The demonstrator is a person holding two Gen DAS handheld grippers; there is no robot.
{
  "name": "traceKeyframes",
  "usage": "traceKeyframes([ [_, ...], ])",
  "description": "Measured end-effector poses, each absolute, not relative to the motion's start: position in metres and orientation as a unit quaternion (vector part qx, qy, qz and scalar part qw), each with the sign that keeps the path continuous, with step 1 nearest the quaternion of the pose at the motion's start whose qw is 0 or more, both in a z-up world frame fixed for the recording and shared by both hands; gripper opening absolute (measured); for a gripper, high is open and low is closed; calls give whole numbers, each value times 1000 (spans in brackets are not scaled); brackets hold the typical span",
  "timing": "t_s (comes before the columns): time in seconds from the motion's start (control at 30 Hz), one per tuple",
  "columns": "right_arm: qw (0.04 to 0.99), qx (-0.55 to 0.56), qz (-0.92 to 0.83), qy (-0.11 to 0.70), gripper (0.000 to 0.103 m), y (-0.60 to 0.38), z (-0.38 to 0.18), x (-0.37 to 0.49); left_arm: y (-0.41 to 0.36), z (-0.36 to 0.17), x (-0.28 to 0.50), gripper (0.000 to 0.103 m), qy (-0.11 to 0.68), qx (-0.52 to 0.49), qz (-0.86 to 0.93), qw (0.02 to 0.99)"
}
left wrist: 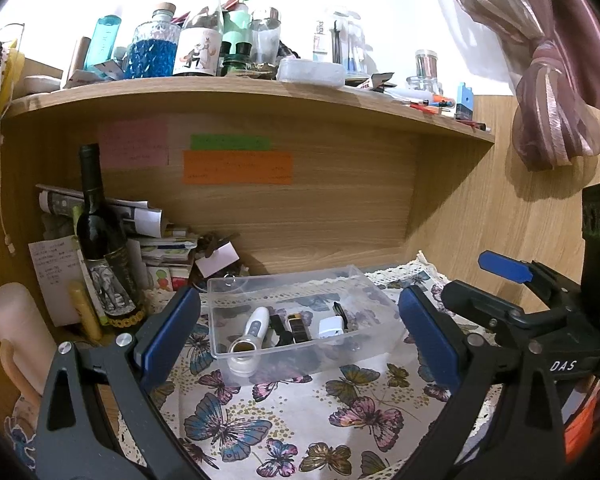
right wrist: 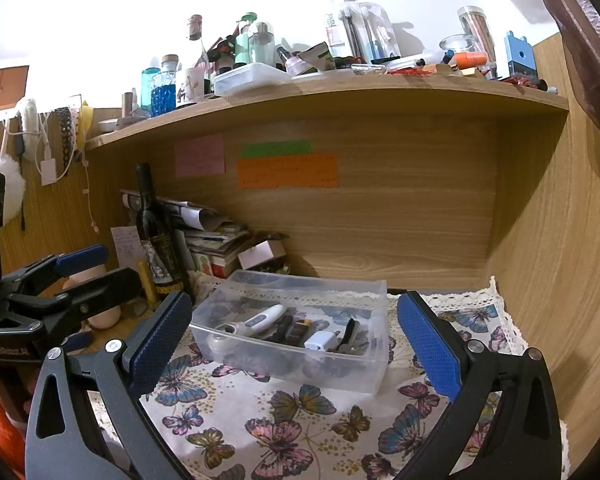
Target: Organize rigid objects
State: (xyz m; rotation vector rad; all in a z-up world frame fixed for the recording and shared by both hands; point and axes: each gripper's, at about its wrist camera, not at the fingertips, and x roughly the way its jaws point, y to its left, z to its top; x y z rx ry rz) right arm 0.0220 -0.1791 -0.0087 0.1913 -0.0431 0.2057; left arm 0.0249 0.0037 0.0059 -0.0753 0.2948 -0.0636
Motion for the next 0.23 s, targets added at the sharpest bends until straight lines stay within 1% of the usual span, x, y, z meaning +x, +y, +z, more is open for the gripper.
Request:
traceKeyframes([
  [0.23, 990, 101, 98, -14, 103, -178, -9, 26, 8, 3, 29, 101, 152, -44, -32, 987],
])
